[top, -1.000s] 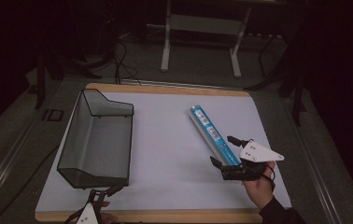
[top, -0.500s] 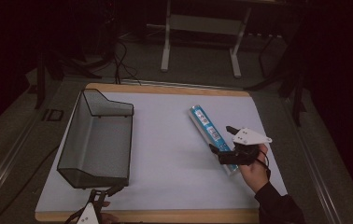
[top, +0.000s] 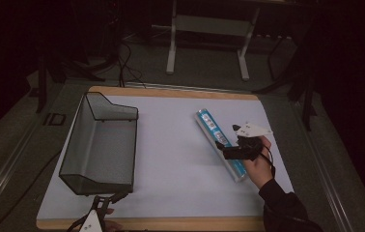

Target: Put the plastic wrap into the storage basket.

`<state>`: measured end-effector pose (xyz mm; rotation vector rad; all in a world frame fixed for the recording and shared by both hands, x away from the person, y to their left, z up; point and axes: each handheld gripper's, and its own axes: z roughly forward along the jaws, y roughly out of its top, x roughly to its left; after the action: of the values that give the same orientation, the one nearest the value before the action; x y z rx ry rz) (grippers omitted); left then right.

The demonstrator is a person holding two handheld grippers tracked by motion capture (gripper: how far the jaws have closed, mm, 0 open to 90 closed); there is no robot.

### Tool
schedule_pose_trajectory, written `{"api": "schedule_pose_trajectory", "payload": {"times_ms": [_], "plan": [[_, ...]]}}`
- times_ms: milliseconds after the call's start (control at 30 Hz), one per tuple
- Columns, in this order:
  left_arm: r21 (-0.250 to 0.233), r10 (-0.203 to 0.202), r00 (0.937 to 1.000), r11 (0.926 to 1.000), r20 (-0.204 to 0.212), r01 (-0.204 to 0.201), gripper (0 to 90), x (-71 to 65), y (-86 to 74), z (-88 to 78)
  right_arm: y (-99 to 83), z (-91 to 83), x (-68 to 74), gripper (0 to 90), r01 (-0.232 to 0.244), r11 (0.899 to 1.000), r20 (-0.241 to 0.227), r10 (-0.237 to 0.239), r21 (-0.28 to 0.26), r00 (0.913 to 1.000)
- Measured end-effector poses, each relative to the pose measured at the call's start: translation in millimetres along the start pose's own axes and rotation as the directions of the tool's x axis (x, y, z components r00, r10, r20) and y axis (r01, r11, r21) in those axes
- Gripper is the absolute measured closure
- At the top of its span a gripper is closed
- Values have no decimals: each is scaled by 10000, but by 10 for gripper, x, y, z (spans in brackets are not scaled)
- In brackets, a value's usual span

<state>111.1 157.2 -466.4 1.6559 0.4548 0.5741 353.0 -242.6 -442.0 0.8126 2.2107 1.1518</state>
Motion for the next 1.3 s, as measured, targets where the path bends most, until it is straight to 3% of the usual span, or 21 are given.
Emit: {"api": "schedule_pose_trajectory", "payload": {"times_ms": [67,267,567,667,833,1000,1067,1133,1167,1200,1233,1300], "plan": [[21,20,10000,10000,10,-20,8,0,-1,2,4,61,-57,122,-255,9996,-138,257,152,9996],[48,40,10000,10000,14,-40,8,3,-3,2,24,165,-123,118,-256,9982,-147,264,550,9995],[47,50,10000,10000,3,-50,8,5,-3,-2,65,384,-201,127,-567,9875,-202,603,1467,9980],[50,42,10000,10000,7,-42,8,5,-4,-2,52,462,-242,127,-757,9788,-233,816,1903,9964],[87,125,9999,9999,-47,-125,8,1,-5,0,48,569,-295,115,-1137,9554,-272,1258,2725,9917],[86,132,9999,9999,-52,-132,8,0,-5,-1,60,628,-336,115,-1536,9366,-10,1621,3149,9868],[104,133,9999,9999,-40,-133,8,0,-6,0,64,640,-346,116,-1629,9335,22,1712,3194,9852],[100,119,9999,9999,-29,-118,8,0,-6,2,80,680,-358,116,-1839,9146,150,1914,3602,9814],[102,110,9999,9999,-20,-110,8,0,-6,3,84,732,-371,114,-2159,8884,209,2271,4051,9736],[103,101,9999,9999,-18,-100,8,1,-6,3,84,732,-371,114,-2159,8884,209,2271,4051,9736],[109,102,9999,9999,-8,-102,8,1,-6,3,86,753,-375,112,-2297,8790,215,2432,4178,9697],[112,105,9999,9999,4,-105,8,0,-6,2,89,808,-389,109,-2440,8495,195,2660,4677,9638]]}}
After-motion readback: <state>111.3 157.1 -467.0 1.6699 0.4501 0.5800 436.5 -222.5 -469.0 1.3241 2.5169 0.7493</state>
